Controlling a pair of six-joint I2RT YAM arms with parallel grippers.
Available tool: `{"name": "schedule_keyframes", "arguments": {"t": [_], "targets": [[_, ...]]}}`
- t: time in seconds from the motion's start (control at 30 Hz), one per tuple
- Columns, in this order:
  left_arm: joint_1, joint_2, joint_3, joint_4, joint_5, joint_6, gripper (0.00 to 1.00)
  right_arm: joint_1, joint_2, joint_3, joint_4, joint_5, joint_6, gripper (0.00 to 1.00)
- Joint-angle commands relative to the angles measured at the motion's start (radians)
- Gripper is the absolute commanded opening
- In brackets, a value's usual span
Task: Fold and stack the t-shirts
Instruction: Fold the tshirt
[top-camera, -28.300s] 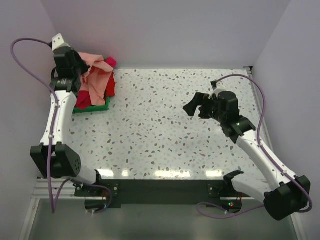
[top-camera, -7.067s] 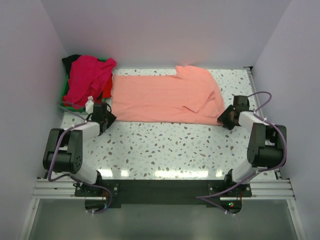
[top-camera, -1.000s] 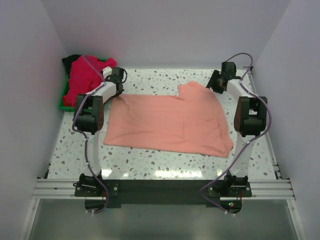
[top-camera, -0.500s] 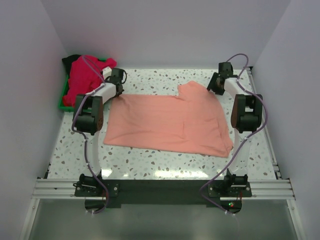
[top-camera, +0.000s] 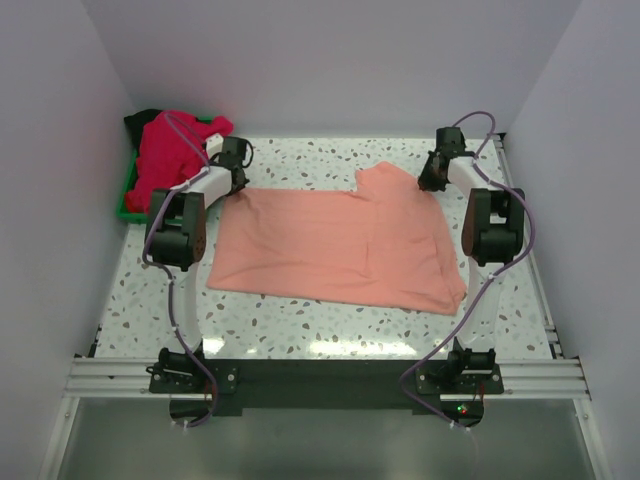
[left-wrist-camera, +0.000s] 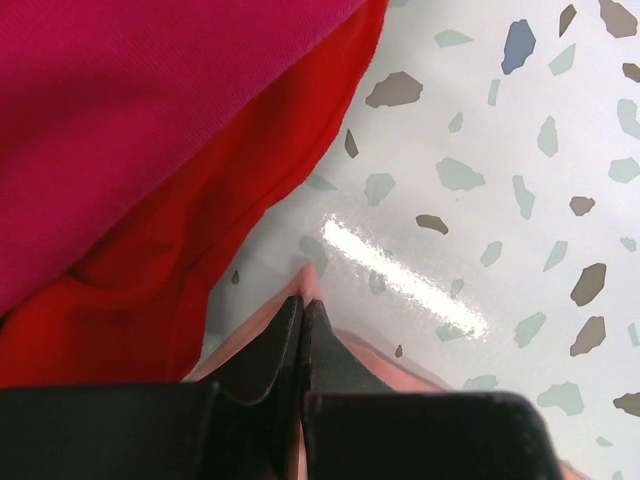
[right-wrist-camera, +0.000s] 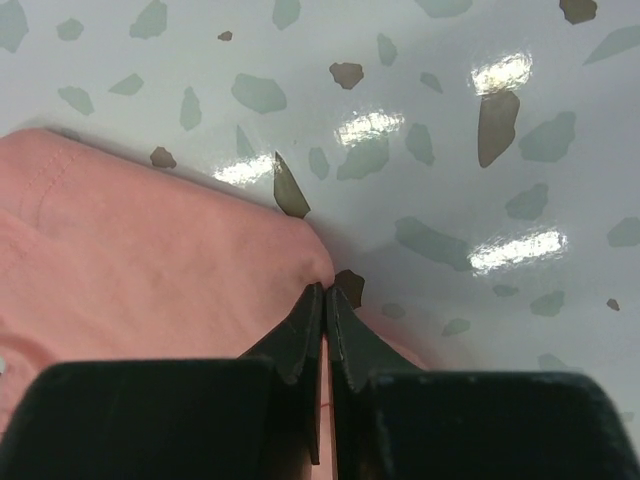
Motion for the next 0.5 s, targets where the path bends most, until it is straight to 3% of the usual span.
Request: {"name": "schedule_keyframes", "arguments": {"t": [0.0,0.47], "targets": [[-0.003,-0.042,-0.024,0.001,0.034,0.022,0.00,0.003,-0.023,0.027,-0.011,-0.018,0.003,0.00],[0.007,-0.096,0.010,-0.008,0.044,0.054,0.00,-0.071,-0.178,-0.055,0.090,-0.067,0.044,0.00]]}}
